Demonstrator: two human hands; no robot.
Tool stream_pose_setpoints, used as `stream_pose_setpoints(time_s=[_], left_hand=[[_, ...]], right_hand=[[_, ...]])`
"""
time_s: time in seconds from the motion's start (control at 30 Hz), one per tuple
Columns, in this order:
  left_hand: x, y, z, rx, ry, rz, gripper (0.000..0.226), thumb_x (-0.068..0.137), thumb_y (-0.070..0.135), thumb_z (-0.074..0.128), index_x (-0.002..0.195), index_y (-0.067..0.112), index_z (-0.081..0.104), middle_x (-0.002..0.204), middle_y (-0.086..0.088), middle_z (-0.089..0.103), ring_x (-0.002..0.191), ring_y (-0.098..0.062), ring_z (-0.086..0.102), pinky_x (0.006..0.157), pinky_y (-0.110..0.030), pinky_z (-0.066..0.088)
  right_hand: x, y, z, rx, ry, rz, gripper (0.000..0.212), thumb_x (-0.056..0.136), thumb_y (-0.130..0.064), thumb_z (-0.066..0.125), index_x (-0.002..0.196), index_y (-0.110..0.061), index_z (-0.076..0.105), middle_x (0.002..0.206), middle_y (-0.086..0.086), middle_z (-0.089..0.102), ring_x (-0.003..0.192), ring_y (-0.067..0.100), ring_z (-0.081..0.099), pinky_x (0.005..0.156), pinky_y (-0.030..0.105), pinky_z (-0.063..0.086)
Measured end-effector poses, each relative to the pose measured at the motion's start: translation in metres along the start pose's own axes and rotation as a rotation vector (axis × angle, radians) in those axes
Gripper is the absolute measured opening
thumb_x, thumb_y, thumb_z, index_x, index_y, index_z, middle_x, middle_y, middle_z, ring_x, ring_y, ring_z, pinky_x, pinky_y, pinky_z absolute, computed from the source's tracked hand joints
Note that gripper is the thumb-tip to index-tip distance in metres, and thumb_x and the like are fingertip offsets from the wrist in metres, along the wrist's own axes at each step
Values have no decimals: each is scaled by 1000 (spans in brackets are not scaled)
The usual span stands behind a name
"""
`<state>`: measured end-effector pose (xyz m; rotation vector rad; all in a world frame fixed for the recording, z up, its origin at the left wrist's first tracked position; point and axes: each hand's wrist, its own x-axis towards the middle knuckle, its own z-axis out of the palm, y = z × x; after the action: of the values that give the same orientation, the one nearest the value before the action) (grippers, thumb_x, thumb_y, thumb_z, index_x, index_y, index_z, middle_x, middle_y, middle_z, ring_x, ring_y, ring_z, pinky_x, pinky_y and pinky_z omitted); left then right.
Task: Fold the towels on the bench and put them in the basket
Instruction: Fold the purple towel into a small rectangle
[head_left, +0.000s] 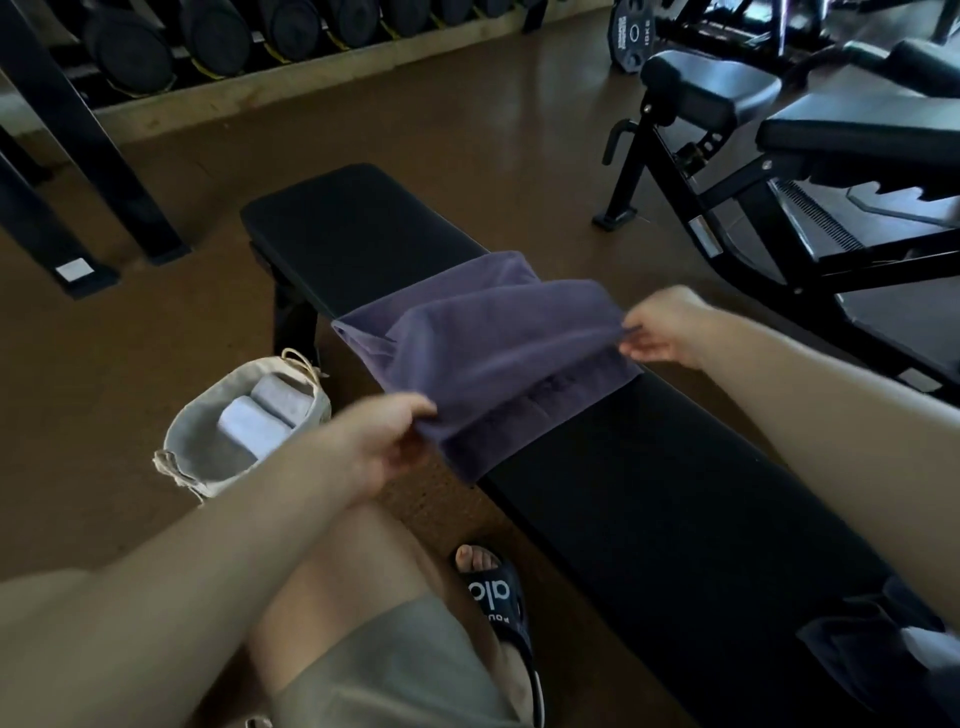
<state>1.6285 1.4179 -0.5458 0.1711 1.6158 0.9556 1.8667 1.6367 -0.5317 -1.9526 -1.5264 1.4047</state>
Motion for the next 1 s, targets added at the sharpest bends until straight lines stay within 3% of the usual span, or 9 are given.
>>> stream_pose_setpoints(time_s=[0.07, 0.17, 0.27, 0.33, 0.4, 0.57, 0.7, 0.8, 1.0], left_hand=[[10, -21, 4, 36, 49, -55, 22, 96, 13, 64, 118, 12, 61, 99, -11, 68, 80, -19, 63, 60, -29, 50], [15, -24, 11, -46, 84, -87, 43, 95, 12, 66, 136, 15, 53, 124, -14, 61, 101, -26, 62, 66, -35, 52], [9, -25, 19, -103, 65, -106, 60, 96, 11, 65, 150, 19, 40, 145, -14, 49, 127, -34, 53, 93, -47, 52], [7, -30, 22, -111, 67, -128, 67, 97, 14, 64, 156, 18, 33, 154, -15, 41, 139, -38, 44, 112, -56, 40], [8, -37, 25, -150, 77, -155, 69, 98, 18, 62, 158, 20, 28, 159, -15, 36, 144, -39, 39, 117, -61, 31], [10, -47, 33, -348, 85, -207, 64, 100, 24, 57, 157, 22, 30, 157, -14, 40, 139, -35, 45, 119, -59, 30], [10, -51, 37, -416, 119, -217, 63, 97, 26, 61, 154, 21, 35, 151, -12, 45, 132, -33, 51, 115, -54, 38], [9, -53, 37, -368, 176, -189, 67, 97, 27, 64, 156, 20, 34, 156, -9, 40, 138, -31, 45, 118, -51, 34], [2, -45, 34, -407, 172, -104, 59, 96, 23, 67, 149, 20, 42, 140, -9, 49, 114, -27, 55, 97, -42, 54]], right_hand=[[7, 23, 7, -98, 10, 54, 20, 99, -4, 60, 116, 4, 65, 93, 17, 72, 69, 20, 68, 59, 28, 58], [15, 34, 10, -193, 54, 45, 15, 96, -6, 65, 107, 2, 70, 83, 14, 71, 67, 19, 66, 68, 31, 59], [14, 28, 9, -310, 62, 20, 9, 95, -9, 66, 100, -2, 71, 83, 13, 71, 68, 18, 65, 65, 29, 58], [14, 27, 7, -370, 70, 7, 8, 95, -9, 67, 100, -4, 70, 86, 13, 71, 71, 19, 67, 61, 28, 57], [14, 29, 8, -394, 68, 18, 10, 94, -9, 67, 103, -4, 69, 93, 14, 71, 76, 21, 68, 61, 30, 57], [13, 29, 11, -405, 41, 47, 19, 95, -11, 67, 111, -4, 59, 107, 14, 62, 86, 22, 64, 62, 32, 57], [10, 26, 13, -451, 31, 54, 24, 95, -16, 67, 114, -6, 57, 102, 11, 59, 85, 20, 61, 69, 34, 58], [7, 24, 12, -413, 10, 120, 33, 96, -19, 69, 123, -4, 58, 99, 11, 61, 81, 20, 61, 57, 32, 52], [5, 29, 13, -166, -34, 152, 42, 99, -22, 66, 137, -13, 52, 110, 10, 59, 86, 20, 61, 56, 32, 50]])
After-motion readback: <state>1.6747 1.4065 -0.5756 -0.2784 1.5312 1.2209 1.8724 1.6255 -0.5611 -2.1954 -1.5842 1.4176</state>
